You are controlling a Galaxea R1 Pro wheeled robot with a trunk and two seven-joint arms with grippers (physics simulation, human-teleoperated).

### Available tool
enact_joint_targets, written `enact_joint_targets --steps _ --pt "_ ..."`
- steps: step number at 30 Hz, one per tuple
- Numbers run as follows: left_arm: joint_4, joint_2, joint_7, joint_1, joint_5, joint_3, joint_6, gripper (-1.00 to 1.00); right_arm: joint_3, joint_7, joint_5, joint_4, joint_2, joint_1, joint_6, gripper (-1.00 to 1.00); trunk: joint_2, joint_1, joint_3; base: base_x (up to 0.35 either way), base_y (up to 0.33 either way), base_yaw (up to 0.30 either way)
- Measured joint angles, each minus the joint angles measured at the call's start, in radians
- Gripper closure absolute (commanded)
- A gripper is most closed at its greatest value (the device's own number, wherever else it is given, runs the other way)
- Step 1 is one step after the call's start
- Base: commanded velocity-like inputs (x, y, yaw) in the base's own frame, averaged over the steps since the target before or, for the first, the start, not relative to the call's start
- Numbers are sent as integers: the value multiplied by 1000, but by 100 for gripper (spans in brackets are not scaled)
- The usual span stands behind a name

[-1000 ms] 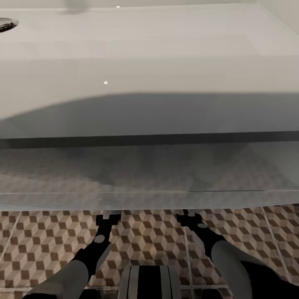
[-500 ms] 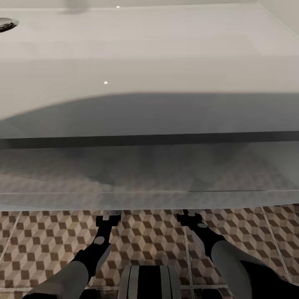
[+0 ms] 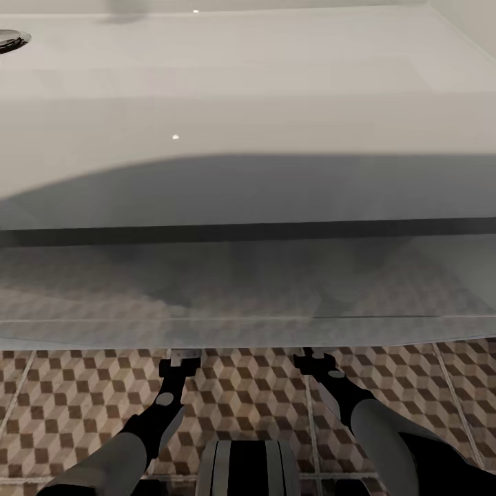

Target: Take the four mousetraps from the cabinet in the bathroom and place them on the bathroom floor. Make sure all four end up on the same floor surface, and ensure that at least two of them are either under or directly next to the same bathroom sink.

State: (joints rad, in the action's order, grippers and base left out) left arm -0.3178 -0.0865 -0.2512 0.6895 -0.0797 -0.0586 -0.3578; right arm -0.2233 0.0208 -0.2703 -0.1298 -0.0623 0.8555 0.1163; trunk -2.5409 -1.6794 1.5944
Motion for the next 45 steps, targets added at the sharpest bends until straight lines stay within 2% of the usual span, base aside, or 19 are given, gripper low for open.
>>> enact_joint_targets --steps 6,7,45 --pt "22 0 0 12 0 0 11 100 0 0 0 0 1 0 0 -100 0 0 0 0 0 0" --pt "24 0 0 13 0 0 11 -100 0 0 0 0 1 0 0 -100 0 0 0 0 0 0" --pt "15 0 0 17 -6 -1 1 -100 0 0 1 0 1 0 0 -100 0 0 0 0 0 0"
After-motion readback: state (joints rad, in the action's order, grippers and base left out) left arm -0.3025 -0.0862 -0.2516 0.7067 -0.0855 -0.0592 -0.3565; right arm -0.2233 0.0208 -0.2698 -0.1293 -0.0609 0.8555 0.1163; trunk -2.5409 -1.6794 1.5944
